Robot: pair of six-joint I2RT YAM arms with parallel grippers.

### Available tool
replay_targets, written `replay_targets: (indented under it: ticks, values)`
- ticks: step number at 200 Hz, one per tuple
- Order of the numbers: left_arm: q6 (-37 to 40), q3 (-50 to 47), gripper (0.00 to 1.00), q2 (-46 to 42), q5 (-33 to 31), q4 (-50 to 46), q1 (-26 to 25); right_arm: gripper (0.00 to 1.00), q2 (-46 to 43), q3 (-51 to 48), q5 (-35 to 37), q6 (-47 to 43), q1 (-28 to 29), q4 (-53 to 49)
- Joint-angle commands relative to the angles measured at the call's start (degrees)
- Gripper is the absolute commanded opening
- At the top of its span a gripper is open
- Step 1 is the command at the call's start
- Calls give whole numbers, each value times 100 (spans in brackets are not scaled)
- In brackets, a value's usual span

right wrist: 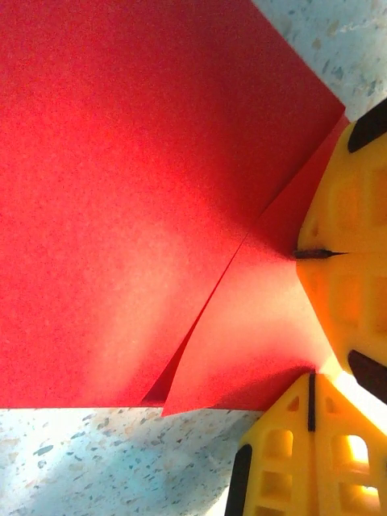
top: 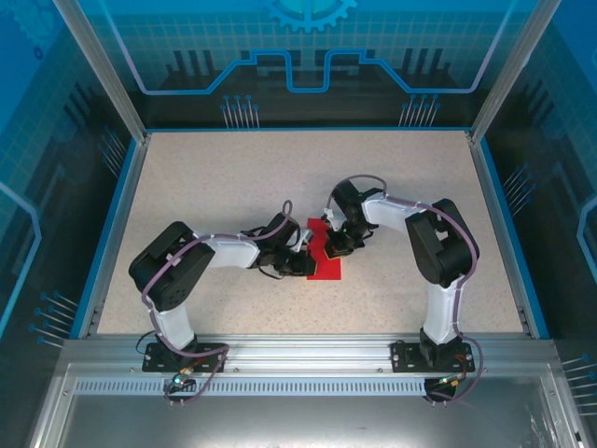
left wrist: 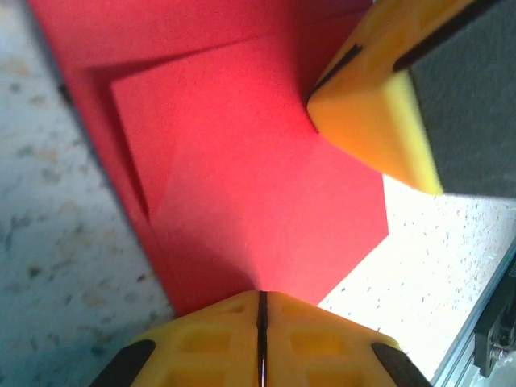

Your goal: Fold a paper plane with a square sheet of paper (fold left side to right side)

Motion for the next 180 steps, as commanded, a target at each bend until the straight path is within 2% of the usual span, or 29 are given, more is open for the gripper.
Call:
replay_targets:
  ticks: [1, 48, 94, 135, 141, 180]
  values:
    - [-46, -432, 10, -125, -48, -588, -13, 4, 249, -53, 451, 13, -35, -270]
    - [55, -703, 10, -567, -26, -722, -11, 5, 204, -41, 380, 3, -36, -240]
    - [3, -780, 13, -1121, 46, -731, 235, 11, -225, -80, -303, 103, -62, 300]
    - [-91, -562, 28, -1368, 139, -502, 549, 37, -1043, -465, -319, 373, -328, 842]
    - [-130, -525, 32, -1344, 140, -429, 602, 40, -1184, -587, -319, 410, -397, 938]
    - [-156, -29, 41, -850, 254, -130, 762, 59, -2089, -1496, -246, 524, -879, 1408]
